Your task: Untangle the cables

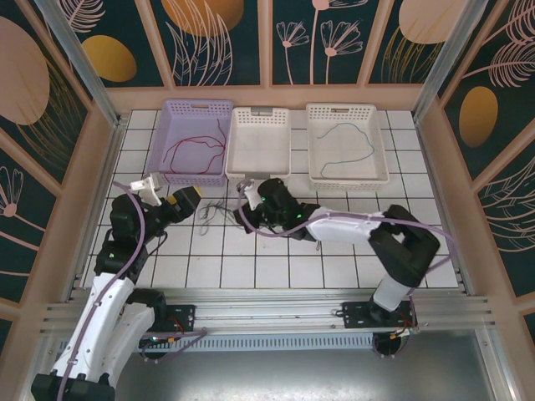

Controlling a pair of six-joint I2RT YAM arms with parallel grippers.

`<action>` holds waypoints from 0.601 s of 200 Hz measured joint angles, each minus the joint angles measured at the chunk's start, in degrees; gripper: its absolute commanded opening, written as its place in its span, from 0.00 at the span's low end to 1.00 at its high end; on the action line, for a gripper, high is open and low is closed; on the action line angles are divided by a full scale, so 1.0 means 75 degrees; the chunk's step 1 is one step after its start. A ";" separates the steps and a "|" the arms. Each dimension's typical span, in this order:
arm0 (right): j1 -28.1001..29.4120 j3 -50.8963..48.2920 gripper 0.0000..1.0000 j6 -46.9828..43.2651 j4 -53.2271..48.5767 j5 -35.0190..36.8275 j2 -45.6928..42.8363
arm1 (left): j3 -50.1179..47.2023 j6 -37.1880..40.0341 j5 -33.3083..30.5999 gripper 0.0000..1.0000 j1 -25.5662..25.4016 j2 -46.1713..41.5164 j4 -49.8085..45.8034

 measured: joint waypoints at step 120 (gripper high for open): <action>-0.0428 -0.0793 0.00 0.1393 0.1134 -0.1306 -0.1679 | -0.1367 -0.1673 0.0064 0.53 -0.2736 0.0615 0.2617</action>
